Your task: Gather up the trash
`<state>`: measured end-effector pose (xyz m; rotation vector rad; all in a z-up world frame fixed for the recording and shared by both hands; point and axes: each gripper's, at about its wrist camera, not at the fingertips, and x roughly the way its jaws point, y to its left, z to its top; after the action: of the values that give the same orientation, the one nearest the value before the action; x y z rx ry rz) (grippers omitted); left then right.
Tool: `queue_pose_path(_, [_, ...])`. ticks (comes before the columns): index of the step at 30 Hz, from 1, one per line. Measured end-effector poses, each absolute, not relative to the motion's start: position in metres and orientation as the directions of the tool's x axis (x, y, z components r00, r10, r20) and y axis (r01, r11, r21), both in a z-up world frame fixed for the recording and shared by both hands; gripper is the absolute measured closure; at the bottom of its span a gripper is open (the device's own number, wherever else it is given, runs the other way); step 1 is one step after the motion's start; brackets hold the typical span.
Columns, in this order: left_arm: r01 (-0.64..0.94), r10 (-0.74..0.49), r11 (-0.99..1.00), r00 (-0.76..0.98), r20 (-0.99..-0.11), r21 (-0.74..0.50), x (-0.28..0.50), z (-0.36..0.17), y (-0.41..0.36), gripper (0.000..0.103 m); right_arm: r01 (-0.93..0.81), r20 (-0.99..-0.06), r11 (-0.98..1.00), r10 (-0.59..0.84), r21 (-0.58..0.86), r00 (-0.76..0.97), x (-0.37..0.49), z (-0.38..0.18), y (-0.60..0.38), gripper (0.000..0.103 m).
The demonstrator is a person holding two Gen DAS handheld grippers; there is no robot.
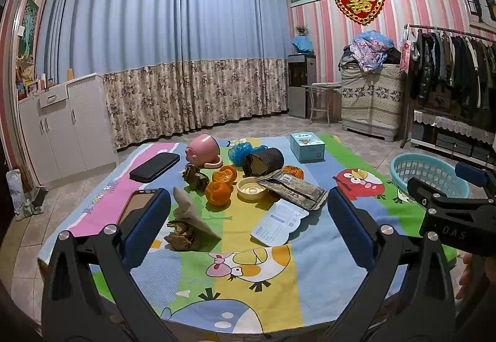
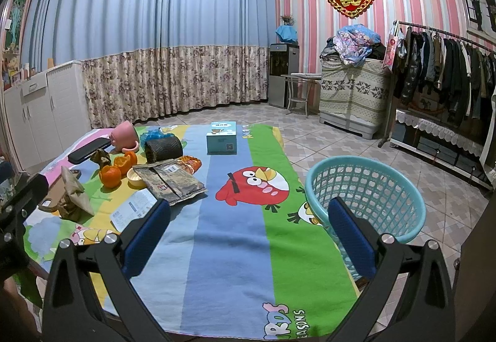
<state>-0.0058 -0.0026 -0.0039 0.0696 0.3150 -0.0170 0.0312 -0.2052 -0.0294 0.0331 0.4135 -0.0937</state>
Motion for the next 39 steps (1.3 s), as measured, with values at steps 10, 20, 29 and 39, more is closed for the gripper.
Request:
queue_pose_path(10, [0.032,-0.011,0.998,0.948,-0.317,0.063,-0.005,0.001,-0.002,0.005,0.098,-0.403,0.995,-0.086,0.011,0.911,0.031,-0.03,-0.205,0.004])
queue_pose_path(20, [0.032,-0.013,0.998,0.947,-0.322,0.053,-0.004,-0.001,0.002,0.005,0.104,-0.406,0.995,-0.091,0.009,0.91,0.029,-0.029,-0.211,0.004])
queue_pose_path(29, [0.032,-0.012,0.998,0.947,-0.322,0.057,-0.003,-0.001,0.002,0.005,0.104,-0.407,0.995,-0.092,0.008,0.909,0.029,-0.029,-0.211,0.004])
queue_pose_path(39, [0.035,-0.015,0.998,0.946,-0.325,0.056,-0.003,-0.009,0.004,0.005,0.105,-0.412,0.994,-0.093,0.008,0.906,0.027,-0.03,-0.215,0.004])
